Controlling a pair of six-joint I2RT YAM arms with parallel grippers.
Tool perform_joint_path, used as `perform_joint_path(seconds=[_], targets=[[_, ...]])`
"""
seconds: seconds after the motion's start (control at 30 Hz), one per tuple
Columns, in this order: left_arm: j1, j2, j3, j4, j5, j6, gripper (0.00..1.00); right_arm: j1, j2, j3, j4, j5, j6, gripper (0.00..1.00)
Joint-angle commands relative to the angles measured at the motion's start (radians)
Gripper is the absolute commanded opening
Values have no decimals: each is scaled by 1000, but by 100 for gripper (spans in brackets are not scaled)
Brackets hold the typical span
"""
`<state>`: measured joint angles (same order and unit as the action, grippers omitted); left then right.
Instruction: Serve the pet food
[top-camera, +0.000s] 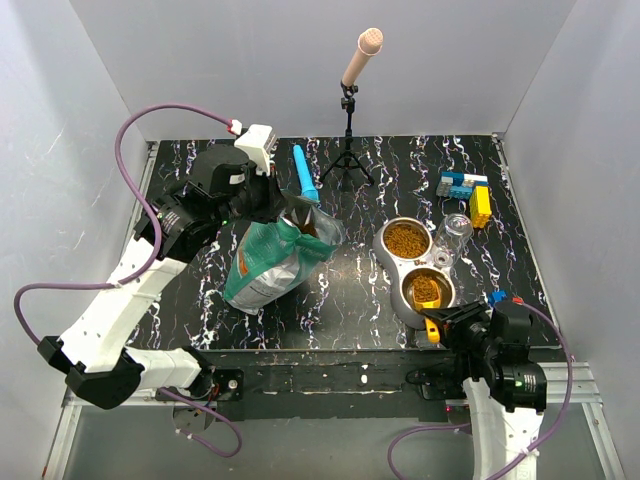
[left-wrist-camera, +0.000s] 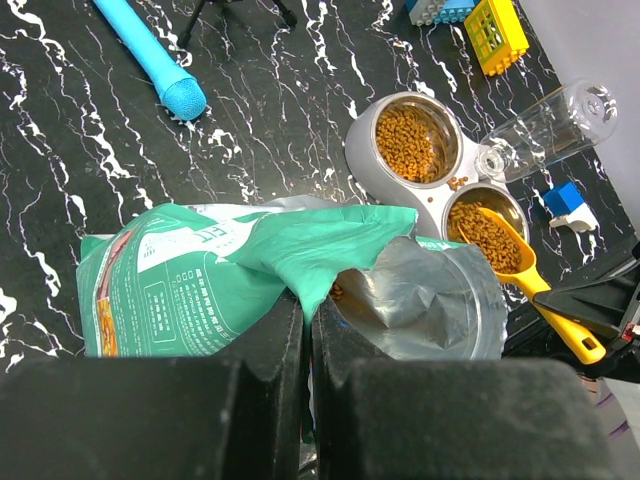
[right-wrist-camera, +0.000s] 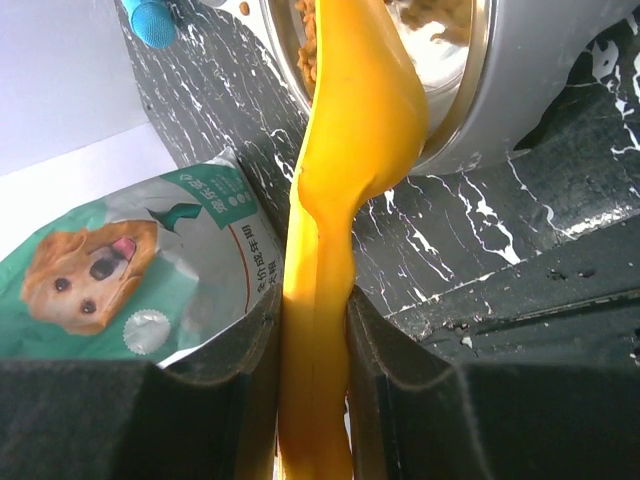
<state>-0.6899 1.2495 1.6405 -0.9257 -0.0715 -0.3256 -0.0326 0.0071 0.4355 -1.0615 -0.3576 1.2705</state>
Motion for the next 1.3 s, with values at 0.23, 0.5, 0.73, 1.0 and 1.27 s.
perform_joint_path(seconds=[0.23,0.5,0.73,1.0,1.27], targets=[[0,-65,16,108,21,-9,0,0,43,149,-77,6,-60,1],[0,-73,2,117,9,-29,0,0,269,272,-167,25,-164,1],[1,-74,4,113,-10,-29,0,-1,422,347,-200,37,-224,1],[0,-64,34,97,-37,-13,0,0,619,433,-232,60,-293,1],[0,-55,61,88,-56,3,0,-1,801,563,-284,85,-385,1]])
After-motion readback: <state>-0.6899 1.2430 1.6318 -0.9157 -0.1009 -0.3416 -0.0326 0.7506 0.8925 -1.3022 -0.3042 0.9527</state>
